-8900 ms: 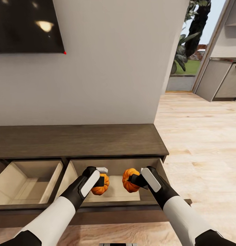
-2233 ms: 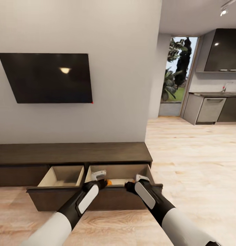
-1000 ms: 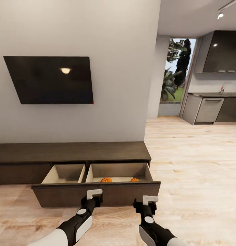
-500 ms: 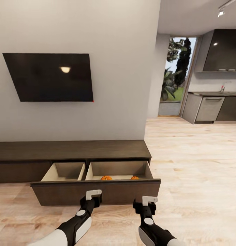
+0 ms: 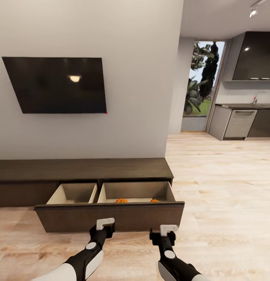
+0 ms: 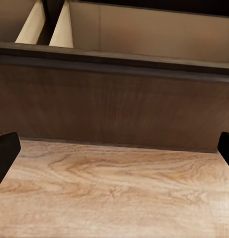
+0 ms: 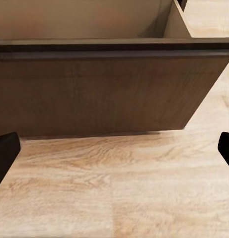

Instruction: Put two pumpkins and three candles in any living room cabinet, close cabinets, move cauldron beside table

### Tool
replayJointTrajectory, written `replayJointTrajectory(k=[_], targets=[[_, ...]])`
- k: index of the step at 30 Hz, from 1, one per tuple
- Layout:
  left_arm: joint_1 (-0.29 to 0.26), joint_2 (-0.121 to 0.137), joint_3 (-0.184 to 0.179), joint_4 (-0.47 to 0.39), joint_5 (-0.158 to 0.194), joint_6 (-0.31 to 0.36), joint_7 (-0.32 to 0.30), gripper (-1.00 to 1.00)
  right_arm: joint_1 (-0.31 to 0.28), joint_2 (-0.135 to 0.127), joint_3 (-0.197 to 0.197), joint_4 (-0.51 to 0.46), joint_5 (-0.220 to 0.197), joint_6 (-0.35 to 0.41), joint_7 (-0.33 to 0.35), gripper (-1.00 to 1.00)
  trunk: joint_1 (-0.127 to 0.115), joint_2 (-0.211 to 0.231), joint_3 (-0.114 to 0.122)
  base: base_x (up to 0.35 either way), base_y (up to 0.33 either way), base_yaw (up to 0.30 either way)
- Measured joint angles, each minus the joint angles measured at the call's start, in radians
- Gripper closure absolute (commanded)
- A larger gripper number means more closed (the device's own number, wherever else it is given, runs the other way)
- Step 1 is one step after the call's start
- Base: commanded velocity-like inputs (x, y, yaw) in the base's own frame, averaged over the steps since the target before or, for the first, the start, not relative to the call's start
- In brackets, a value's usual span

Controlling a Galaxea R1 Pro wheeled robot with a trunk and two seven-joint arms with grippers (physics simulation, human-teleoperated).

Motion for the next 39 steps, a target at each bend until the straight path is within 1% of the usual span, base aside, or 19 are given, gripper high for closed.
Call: replayJointTrajectory(k=[4, 17, 20, 25, 27, 29, 32, 39], targets=[[0.000, 0.000, 0.000, 0.000, -0.001, -0.011, -0.001, -1.00, 0.001, 0.000, -0.001, 0.000, -0.001, -0.001, 0.019, -1.00, 0.015, -0.028, -0.013, 0.000, 0.000, 0.000], [0.004, 0.000, -0.004, 0.000, -0.001, -0.018, -0.001, -1.00, 0.002, -0.001, -0.002, 0.001, -0.002, -0.001, 0.026, -1.00, 0.065, -0.119, -0.053, 0.000, 0.000, 0.000], [0.010, 0.000, -0.023, 0.000, 0.000, -0.035, 0.000, -1.00, 0.002, -0.001, -0.003, 0.000, -0.003, -0.001, 0.027, -1.00, 0.077, -0.140, -0.063, 0.000, 0.000, 0.000], [0.018, 0.000, -0.039, 0.000, 0.001, -0.054, 0.000, -1.00, 0.002, -0.002, -0.004, -0.003, -0.007, -0.002, 0.028, -1.00, 0.096, -0.175, -0.078, 0.000, 0.000, 0.000], [0.021, 0.000, -0.053, 0.000, 0.002, -0.057, 0.000, -1.00, 0.002, -0.002, -0.006, -0.005, -0.012, -0.002, 0.029, -1.00, 0.104, -0.189, -0.085, 0.000, 0.000, 0.000], [0.025, 0.000, -0.076, 0.000, 0.002, -0.059, 0.000, -1.00, 0.002, -0.002, -0.009, -0.007, -0.016, -0.003, 0.029, -1.00, 0.111, -0.203, -0.091, 0.000, 0.000, 0.000], [0.027, 0.000, -0.090, 0.000, 0.003, -0.061, 0.000, -1.00, 0.002, -0.002, -0.011, -0.008, -0.017, -0.002, 0.029, -1.00, 0.123, -0.224, -0.100, 0.000, 0.000, 0.000], [0.028, 0.001, -0.103, 0.000, 0.001, -0.061, 0.000, -1.00, 0.002, -0.002, -0.016, -0.008, -0.018, -0.002, 0.029, -1.00, 0.150, -0.273, -0.122, 0.000, 0.000, 0.000]])
